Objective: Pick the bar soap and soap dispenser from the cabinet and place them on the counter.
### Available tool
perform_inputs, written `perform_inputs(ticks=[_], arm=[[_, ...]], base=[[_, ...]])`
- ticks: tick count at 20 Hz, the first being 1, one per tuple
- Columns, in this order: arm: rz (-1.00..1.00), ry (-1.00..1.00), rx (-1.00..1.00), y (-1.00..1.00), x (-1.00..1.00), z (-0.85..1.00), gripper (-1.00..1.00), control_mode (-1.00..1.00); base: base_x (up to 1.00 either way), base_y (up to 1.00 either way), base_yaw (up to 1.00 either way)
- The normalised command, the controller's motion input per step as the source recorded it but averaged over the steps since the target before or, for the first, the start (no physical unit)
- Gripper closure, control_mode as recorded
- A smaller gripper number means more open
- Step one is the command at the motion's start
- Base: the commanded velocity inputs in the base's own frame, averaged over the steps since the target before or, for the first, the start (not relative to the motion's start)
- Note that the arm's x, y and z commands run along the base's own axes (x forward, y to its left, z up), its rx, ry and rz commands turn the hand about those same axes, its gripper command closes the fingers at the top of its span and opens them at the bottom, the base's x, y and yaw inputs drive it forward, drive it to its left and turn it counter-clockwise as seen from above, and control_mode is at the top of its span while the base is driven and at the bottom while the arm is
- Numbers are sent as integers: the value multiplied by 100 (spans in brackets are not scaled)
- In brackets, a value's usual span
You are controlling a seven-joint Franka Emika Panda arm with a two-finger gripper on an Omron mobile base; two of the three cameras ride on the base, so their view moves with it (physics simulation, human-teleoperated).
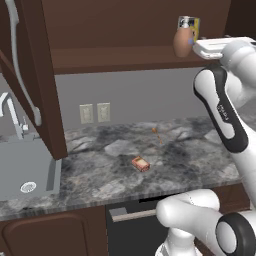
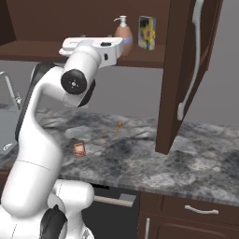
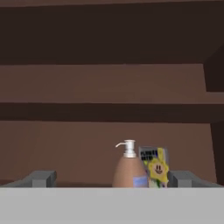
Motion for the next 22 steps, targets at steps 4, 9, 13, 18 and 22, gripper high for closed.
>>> perform_inputs(ticks=[4,9,13,18,22], arm=[[0,-7,0,0,14,-5,-100,-100],[0,-2,0,0,12,-2,-100,-100],[0,0,0,-3,11,0,-100,-100],[0,2,0,-5,15,0,-100,-100],[0,5,0,-4,20,0,-100,-100]], base=[[0,0,0],[0,0,0],[0,0,0],[0,0,0],[0,0,0]])
